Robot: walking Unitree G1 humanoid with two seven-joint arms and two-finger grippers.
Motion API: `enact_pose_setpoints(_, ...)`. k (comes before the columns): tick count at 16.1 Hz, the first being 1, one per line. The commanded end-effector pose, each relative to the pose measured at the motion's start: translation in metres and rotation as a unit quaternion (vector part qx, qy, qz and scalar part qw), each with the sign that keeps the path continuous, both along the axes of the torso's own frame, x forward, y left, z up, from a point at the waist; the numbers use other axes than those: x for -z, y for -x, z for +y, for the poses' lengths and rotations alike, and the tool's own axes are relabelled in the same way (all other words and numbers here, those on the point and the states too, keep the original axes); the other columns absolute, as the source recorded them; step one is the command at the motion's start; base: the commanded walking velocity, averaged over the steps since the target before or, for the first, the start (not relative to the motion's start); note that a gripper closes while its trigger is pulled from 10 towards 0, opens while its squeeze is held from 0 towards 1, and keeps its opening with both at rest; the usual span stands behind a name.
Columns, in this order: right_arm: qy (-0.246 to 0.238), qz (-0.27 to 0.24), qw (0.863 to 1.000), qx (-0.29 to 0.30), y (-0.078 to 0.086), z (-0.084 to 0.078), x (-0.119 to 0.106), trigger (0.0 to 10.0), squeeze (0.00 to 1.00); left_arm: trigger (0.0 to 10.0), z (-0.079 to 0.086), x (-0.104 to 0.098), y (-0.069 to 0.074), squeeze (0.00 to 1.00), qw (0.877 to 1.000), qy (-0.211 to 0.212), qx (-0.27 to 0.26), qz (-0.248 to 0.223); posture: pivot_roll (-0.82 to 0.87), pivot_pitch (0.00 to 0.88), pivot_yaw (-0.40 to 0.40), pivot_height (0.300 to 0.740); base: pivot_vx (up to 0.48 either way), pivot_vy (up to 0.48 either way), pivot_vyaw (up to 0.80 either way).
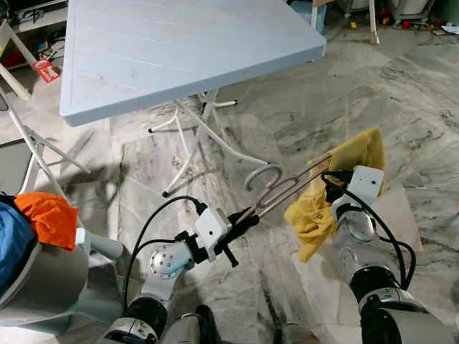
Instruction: Hang hanger
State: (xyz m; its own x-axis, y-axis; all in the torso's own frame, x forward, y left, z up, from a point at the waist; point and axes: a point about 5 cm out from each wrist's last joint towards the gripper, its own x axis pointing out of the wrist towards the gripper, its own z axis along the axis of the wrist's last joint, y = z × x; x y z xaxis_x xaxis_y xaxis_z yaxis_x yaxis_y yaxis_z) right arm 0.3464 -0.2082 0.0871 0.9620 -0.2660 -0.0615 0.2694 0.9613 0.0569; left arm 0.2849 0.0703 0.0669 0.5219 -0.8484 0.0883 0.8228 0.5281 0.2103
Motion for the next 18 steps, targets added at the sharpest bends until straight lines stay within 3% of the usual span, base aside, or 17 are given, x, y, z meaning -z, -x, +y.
enact_pose_setpoints(1, -0.007, 0.010, 1.000, 0.027, 0.003, -0.008, 0.005, 0.0, 0.00, 0.0, 0.001, -0.008, -0.002, 0.00, 1.000, 0.016, -0.001, -0.019, -0.15, 0.177, 0.097, 0.740, 0.000, 0.000, 0.00)
enact_pose_setpoints(10, -0.007, -0.015, 0.998, 0.058, 0.003, -0.028, -0.006, 0.0, 0.00, 0.0, -0.001, -0.005, 0.002, 0.00, 1.000, 0.010, 0.010, -0.010, -0.15, 0.173, 0.087, 0.740, 0.000, 0.000, 0.00)
enact_pose_setpoints(15, 0.014, -0.066, 0.996, 0.062, -0.003, -0.034, -0.028, 0.0, 0.00, 0.0, 0.011, 0.015, 0.007, 0.00, 0.999, -0.047, 0.003, 0.022, -0.15, 0.169, 0.084, 0.740, 0.000, 0.000, 0.00)
enact_pose_setpoints(18, 0.014, -0.066, 0.996, 0.062, -0.003, -0.034, -0.028, 0.0, 0.00, 0.0, 0.011, 0.015, 0.007, 0.00, 0.999, -0.047, 0.003, 0.022, -0.15, 0.169, 0.084, 0.740, 0.000, 0.000, 0.00)
